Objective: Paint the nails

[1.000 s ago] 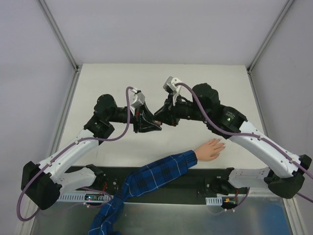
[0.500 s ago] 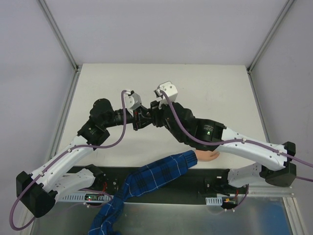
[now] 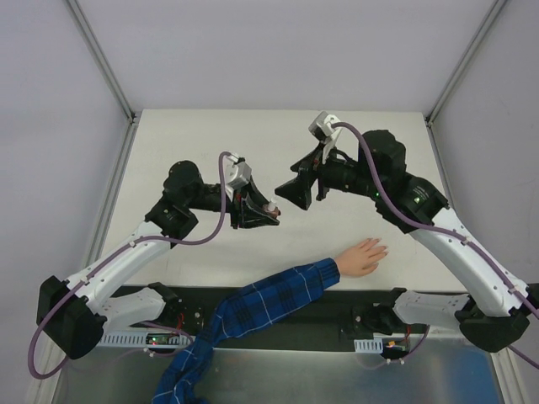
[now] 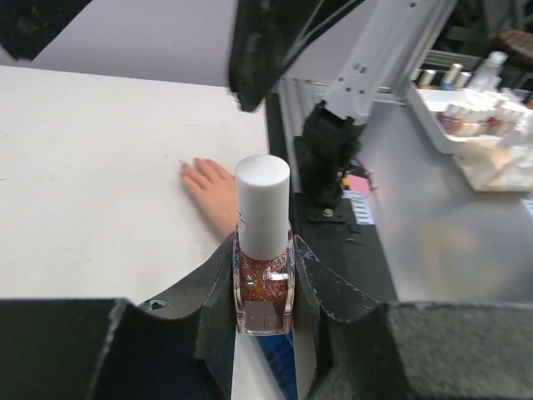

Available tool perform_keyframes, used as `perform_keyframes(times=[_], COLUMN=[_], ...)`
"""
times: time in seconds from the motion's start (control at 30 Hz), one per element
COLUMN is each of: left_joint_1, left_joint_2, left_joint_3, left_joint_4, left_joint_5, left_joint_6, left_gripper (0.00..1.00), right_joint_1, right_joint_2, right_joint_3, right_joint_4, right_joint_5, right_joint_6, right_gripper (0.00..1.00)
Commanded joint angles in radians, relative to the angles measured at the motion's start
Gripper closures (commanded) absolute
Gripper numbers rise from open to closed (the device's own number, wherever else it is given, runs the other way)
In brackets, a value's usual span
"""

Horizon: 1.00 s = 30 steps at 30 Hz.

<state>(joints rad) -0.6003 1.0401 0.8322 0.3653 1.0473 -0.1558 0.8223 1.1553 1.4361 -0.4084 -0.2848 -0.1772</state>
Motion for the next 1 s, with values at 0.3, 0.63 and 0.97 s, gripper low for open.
perform_keyframes(times=[0.3, 0.63, 0.97], left_joint_1=[0.008, 0.013, 0.013], left_joint_2=[0.077, 0.051, -0.104], left_joint_3=[0.031, 0.027, -0.002], left_joint_4=[0.282, 0.239, -0.049], left_joint_5=[0.183, 0.103, -0.449], left_joint_6=[-0.243, -0.225, 0.042], left_gripper=[1.00, 1.00, 1.00], right_joint_1=[-0.066, -0.057, 0.469], right_joint_2=[0.037, 0.014, 0.136], right_joint_3=[-0.039, -0.106, 0.042], right_joint_4=[0.108, 0.166, -0.183], right_joint_5=[-0.447, -0.444, 1.270], right_joint_6=[0.041, 0.099, 0.445], right_gripper=[0.42, 0.83, 1.00])
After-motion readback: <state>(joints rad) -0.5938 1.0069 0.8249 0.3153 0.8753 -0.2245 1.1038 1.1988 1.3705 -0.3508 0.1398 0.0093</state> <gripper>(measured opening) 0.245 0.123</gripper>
